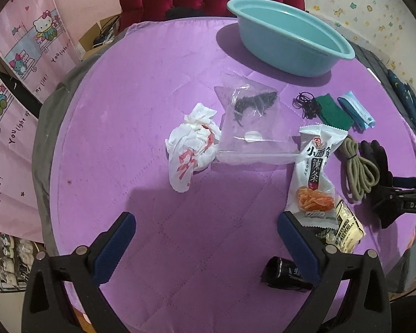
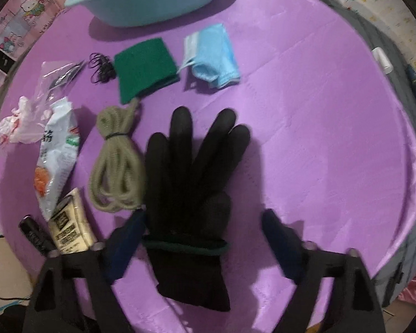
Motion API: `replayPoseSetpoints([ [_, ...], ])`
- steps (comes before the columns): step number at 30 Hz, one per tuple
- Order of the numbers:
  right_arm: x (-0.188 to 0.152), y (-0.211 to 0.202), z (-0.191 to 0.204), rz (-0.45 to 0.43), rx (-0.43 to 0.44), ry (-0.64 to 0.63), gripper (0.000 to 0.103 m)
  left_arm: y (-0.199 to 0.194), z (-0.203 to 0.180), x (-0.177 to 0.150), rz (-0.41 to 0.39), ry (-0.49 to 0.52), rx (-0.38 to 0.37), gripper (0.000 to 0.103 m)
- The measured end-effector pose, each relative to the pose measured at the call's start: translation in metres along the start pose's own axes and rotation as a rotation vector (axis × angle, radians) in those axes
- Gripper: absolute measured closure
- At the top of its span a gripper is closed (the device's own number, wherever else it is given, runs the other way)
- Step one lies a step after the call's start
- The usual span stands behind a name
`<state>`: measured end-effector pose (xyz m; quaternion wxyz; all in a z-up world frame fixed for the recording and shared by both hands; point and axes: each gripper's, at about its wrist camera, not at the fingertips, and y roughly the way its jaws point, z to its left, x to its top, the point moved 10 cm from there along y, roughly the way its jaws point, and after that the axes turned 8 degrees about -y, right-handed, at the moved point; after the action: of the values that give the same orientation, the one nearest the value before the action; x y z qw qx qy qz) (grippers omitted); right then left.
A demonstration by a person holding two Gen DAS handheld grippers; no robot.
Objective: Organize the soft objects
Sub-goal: 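Grasp the black glove with the right tool while the left tool grasps the white bag bundle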
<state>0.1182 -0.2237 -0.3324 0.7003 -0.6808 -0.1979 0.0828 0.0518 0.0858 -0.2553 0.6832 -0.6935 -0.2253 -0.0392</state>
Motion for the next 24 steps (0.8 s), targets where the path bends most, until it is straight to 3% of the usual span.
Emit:
replayPoseSetpoints([
  [2, 0.000, 0.002, 0.005, 0.001, 0.058, 0.011, 0.058, -0.001, 0.000, 0.002, -0.010, 0.003, -0.001, 0.000],
  [5, 0.001, 0.001, 0.010, -0.013, 0.097, 0.027, 0.073, 0.000, -0.002, 0.005, -0.016, 0.007, -0.001, 0.000],
  [24, 0.022, -0.061, -0.003, -0.088, 0.047, 0.081, 0.077, 0.020, 0.015, 0.053, -0.048, -0.040, -0.041, 0.000],
])
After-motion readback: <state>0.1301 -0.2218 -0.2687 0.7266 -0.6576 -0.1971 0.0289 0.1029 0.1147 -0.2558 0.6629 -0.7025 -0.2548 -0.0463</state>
